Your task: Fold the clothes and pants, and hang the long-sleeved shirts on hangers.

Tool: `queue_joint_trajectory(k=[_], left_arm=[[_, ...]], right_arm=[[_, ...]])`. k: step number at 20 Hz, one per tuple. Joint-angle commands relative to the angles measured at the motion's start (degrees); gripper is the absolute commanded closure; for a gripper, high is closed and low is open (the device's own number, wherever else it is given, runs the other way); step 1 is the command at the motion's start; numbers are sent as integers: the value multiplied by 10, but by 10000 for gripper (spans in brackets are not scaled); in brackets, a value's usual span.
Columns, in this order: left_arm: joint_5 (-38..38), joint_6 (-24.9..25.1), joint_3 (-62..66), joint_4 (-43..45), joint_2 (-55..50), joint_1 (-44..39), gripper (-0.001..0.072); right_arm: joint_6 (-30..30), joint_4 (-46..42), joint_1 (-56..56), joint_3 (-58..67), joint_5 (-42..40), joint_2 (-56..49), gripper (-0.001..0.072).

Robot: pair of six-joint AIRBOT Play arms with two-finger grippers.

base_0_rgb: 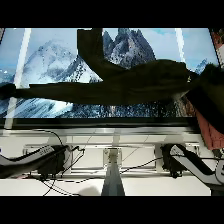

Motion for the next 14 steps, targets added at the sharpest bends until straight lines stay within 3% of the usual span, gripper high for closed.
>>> queue_joint_trajectory(k=[1,5,14], left_arm=[[-3,11,-36,72,-16,37,689],[5,12,-33,71,-19,42,690],[45,7,110,37,-12,40,690]], right_arm=[[-14,-26,0,-175,4,67,681],[-14,-27,0,-247,26,68,680],[-14,-64,0,-248,21,68,680]])
